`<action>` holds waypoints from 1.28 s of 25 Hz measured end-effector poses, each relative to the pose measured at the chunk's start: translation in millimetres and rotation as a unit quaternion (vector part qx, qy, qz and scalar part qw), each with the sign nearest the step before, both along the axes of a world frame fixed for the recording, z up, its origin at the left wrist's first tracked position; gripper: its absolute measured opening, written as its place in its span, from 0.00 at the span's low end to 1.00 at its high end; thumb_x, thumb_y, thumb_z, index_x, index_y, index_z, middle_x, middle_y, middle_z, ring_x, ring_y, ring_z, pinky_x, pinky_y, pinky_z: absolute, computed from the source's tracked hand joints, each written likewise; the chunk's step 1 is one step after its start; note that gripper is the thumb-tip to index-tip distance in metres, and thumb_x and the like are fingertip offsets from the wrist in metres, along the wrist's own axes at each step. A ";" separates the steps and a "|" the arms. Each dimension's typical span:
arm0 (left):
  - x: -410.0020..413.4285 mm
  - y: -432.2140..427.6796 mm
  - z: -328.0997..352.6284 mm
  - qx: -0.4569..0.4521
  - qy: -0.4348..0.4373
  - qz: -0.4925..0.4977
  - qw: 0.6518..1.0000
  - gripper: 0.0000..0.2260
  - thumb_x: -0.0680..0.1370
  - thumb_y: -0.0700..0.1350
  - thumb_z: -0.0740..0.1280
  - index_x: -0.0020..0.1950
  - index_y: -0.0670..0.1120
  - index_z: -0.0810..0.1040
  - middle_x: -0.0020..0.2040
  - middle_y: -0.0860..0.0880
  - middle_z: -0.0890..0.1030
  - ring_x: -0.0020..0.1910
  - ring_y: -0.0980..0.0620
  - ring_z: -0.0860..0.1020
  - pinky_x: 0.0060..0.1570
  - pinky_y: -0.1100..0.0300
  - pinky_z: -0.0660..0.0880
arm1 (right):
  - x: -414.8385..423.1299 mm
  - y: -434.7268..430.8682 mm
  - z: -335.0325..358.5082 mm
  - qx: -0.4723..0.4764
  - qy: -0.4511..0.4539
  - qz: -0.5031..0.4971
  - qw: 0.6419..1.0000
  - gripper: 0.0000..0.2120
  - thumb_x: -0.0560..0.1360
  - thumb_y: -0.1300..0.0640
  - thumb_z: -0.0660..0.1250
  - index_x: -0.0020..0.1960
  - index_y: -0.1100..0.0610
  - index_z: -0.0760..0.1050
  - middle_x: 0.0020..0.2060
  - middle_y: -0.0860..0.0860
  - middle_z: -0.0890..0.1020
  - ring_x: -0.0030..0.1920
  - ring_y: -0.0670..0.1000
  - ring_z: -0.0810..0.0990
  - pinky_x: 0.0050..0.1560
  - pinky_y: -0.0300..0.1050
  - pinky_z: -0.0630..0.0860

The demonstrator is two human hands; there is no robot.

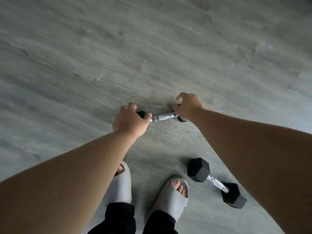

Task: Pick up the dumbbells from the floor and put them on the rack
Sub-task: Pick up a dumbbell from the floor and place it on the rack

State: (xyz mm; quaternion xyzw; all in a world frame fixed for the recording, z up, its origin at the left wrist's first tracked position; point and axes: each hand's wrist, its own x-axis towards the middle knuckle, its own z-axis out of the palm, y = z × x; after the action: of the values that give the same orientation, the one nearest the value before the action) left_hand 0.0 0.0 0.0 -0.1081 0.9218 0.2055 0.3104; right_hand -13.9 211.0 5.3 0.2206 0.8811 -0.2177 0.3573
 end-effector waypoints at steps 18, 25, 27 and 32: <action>-86.7 1.9 141.5 0.093 0.056 0.071 0.992 0.25 0.67 0.48 0.78 0.62 0.49 0.77 0.56 0.42 0.78 0.53 0.41 0.78 0.51 0.54 0.75 | -20.2 0.3 126.6 -0.032 -0.008 -0.228 0.973 0.19 0.81 0.50 0.62 0.71 0.49 0.69 0.63 0.58 0.71 0.35 0.50 0.72 0.30 0.41 0.67; -230.4 7.4 421.3 0.132 0.134 0.006 0.982 0.26 0.63 0.49 0.81 0.58 0.46 0.79 0.53 0.46 0.82 0.51 0.43 0.81 0.48 0.53 0.78 | -109.7 -16.6 380.3 -0.103 0.094 -0.406 0.903 0.19 0.79 0.53 0.62 0.69 0.52 0.70 0.63 0.60 0.70 0.38 0.55 0.77 0.47 0.55 0.83; -265.0 10.8 500.0 0.140 0.168 -0.026 0.975 0.24 0.62 0.48 0.81 0.56 0.47 0.79 0.52 0.47 0.82 0.48 0.44 0.80 0.46 0.53 0.78 | -136.2 -23.4 449.3 -0.122 0.110 -0.445 0.880 0.19 0.79 0.53 0.63 0.69 0.52 0.70 0.64 0.60 0.70 0.39 0.54 0.76 0.51 0.60 0.84; -360.0 41.7 653.9 0.155 0.224 -0.082 0.959 0.26 0.60 0.46 0.82 0.55 0.47 0.79 0.51 0.47 0.82 0.48 0.44 0.80 0.44 0.53 0.77 | -214.1 -12.1 582.9 -0.178 0.196 -0.505 0.821 0.18 0.77 0.52 0.67 0.66 0.51 0.72 0.64 0.58 0.74 0.49 0.59 0.80 0.41 0.57 0.85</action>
State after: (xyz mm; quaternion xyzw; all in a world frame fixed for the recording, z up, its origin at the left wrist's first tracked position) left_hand -360.0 41.7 653.9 0.0660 0.9301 0.3390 0.1248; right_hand -228.0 198.9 588.2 0.5197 0.6438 -0.5595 0.0500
